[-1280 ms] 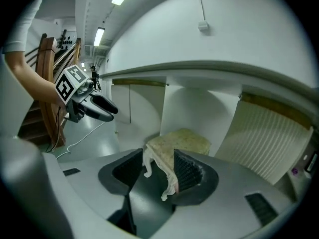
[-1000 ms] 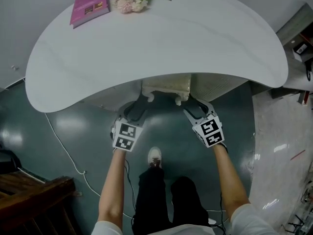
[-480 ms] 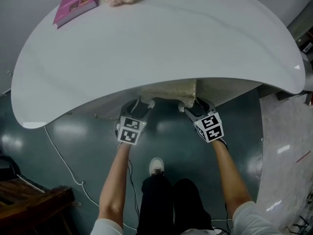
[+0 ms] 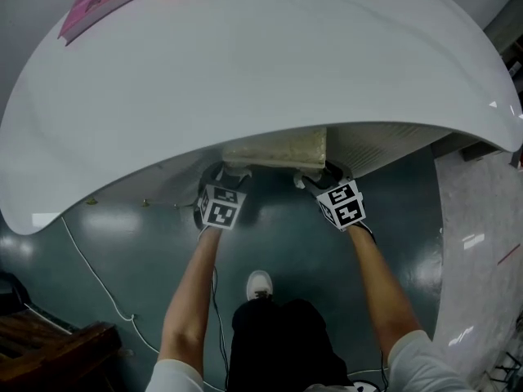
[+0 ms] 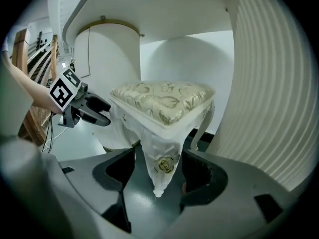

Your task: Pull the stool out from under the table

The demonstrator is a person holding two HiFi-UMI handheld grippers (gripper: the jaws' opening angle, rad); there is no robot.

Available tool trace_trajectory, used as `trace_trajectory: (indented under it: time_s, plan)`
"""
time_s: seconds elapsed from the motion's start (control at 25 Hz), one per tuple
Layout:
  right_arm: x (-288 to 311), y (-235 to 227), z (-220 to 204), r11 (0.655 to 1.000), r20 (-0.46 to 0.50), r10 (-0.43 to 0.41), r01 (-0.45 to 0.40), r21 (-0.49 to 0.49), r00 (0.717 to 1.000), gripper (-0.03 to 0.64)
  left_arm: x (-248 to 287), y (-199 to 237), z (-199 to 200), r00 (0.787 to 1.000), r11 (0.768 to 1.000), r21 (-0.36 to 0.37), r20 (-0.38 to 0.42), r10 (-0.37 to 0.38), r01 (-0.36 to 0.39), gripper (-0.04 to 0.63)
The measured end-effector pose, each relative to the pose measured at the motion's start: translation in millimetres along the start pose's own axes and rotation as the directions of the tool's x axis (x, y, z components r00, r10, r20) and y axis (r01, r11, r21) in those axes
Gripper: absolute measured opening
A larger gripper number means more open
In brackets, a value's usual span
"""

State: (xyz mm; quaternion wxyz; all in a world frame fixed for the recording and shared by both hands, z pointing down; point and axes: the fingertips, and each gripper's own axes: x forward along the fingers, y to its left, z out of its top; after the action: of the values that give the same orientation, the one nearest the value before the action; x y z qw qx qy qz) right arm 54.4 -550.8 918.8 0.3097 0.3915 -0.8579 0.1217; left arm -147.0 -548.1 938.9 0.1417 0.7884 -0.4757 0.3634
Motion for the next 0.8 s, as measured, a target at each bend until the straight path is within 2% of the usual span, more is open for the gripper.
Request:
trace_trajectory:
  time_s: [0.16, 0.36, 0.48, 0.8]
  plan:
    - [12, -6, -11, 1.0, -0.01, -0.006, 0.006, -0.012, 1.0, 0.29, 16, 7, -7, 0.999, 0.999, 0.012, -0.015, 0.032, -0.032, 0.308]
    - [21, -11, -17, 0.999, -0.004, -0.023, 0.022, -0.026, 1.0, 0.287, 26, 12, -5, 0.999, 0.999, -0.02, -0.006, 0.033, -0.034, 0.307]
    - [21, -11, -15, 0.999, 0.01, -0.024, 0.024, -0.029, 1.0, 0.27, 26, 16, -2, 0.999, 0.999, -0.04, 0.007, 0.034, -0.033, 0.259]
    - [15, -6, -18, 1.0, -0.032, -0.021, 0.021, -0.024, 0.999, 0.255, 18, 11, -10, 0.999, 0.997, -0.067, -0.017, 0.037, -0.038, 0.249]
